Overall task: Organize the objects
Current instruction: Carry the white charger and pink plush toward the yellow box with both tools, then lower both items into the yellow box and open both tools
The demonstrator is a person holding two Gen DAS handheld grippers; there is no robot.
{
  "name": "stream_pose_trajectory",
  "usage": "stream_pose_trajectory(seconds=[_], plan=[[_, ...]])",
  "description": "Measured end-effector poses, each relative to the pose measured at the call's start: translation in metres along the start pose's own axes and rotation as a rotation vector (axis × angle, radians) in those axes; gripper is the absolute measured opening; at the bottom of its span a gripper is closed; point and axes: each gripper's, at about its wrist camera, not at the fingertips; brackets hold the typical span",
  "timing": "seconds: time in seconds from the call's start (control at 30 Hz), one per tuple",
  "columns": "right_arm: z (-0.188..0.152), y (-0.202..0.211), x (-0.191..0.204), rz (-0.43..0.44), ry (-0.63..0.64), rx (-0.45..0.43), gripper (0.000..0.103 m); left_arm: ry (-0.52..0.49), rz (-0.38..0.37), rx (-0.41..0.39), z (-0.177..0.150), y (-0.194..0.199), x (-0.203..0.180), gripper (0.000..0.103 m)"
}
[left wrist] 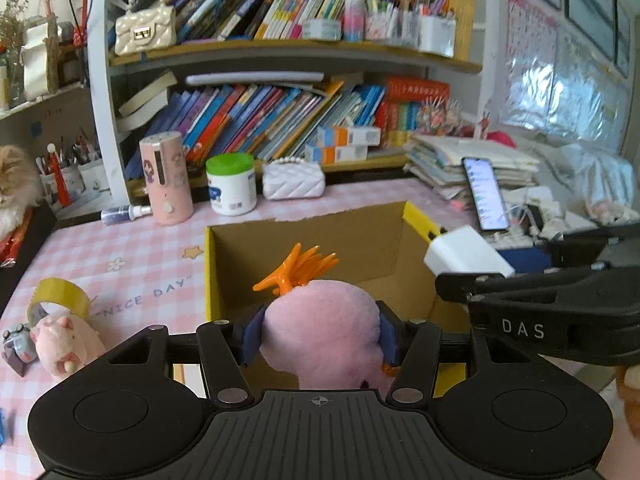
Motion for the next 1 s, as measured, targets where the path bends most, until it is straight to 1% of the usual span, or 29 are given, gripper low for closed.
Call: stream_pose_trajectory(seconds=[0.2, 0.33, 0.5, 0.77, 0.9, 1.0], plan=[[0.006, -0.044, 0.002, 0.055, 0.138, 0.054, 0.041, -0.011, 0.023, 0.052, -0.002, -0.028, 0.001, 0.056], [0.006, -0.071, 0.005, 0.101, 0.232, 0.097, 0.041, 0.008, 0.032, 0.122, -0.009, -0.047, 0.006, 0.056], [0.003, -0.102, 0.014, 0.168, 0.351, 0.163, 0.041, 0.018, 0.041, 0.178, -0.018, -0.060, 0.008, 0.056], [-0.005, -0.140, 0.019, 0.253, 0.502, 0.265, 0.041, -0.058, 0.051, 0.200, -0.019, -0.068, -0.001, 0.056], [-0.012, -0.148, 0.022, 0.284, 0.545, 0.311, 0.041, -0.105, 0.055, 0.204, -0.021, -0.070, -0.005, 0.056], [-0.017, -0.152, 0.021, 0.301, 0.553, 0.336, 0.041, -0.137, 0.061, 0.201, -0.022, -0.071, -0.008, 0.057]])
Point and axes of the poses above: each gripper's, at about its wrist camera, not at the fingertips, and y roughly against the way its jaws point, x to its left, z to its top, and after that the axes turned 13 degrees about -x, right-handed
